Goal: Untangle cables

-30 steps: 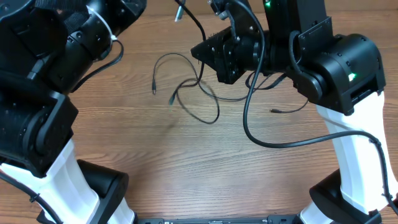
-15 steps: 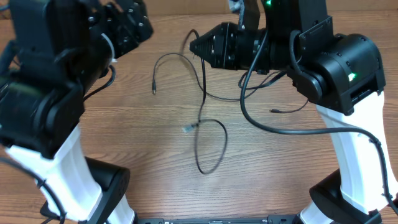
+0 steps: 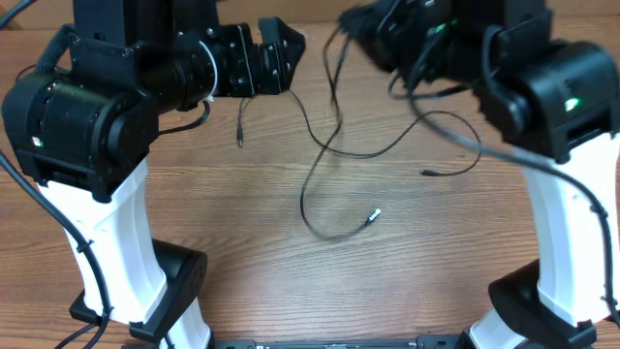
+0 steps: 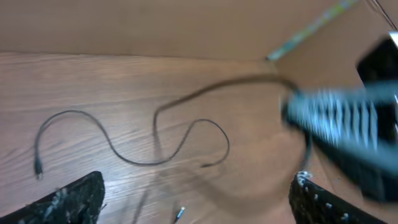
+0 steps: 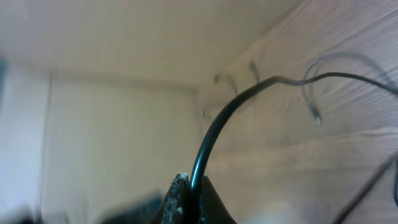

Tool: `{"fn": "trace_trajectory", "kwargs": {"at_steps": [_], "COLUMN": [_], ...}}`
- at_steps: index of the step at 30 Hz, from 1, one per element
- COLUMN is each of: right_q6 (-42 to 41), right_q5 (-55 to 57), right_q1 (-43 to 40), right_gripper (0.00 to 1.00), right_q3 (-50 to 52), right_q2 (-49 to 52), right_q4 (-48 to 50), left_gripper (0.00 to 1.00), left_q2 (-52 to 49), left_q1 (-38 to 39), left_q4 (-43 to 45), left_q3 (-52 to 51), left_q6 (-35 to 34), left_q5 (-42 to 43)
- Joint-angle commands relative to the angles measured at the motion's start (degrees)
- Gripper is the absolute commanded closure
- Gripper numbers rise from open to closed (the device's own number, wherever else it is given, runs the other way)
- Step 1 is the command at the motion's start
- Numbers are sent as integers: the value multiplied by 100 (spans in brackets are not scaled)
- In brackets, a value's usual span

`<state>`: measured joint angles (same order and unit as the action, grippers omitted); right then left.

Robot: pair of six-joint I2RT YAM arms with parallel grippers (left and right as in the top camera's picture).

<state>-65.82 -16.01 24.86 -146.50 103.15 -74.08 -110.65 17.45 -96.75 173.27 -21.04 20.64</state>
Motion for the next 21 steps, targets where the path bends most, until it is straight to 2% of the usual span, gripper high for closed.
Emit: {"fn": "trace_trajectory", "kwargs": {"at_steps": [1,8,14,18,21], "right_q6": [-1016,-2470,-2942,-3300,-3300], "right_q5": [433,-654,-833,-1040,-1362], "right_q1": [-315,-511,-501,-501,-501], "right_gripper": [96,93,95,96,96], "right_q3": [-13,-13,-13,-13,-13], "right_q2": [-15,-15,-15,-15,-15], "right_q4": [79,83,356,369,404], "left_gripper": [11,11,15,24,23], "left_q2": [33,13,-157,-291,-372], "left_q1": [-50,-46,70,96,96], "left_q4": [-4,17,94,160,223], "left_q3": [7,-66,-68,-68,-68], "left_q6": [957,2406,2848,2970,2968], "left_q5": [673,1392,1493,1519,1502]}}
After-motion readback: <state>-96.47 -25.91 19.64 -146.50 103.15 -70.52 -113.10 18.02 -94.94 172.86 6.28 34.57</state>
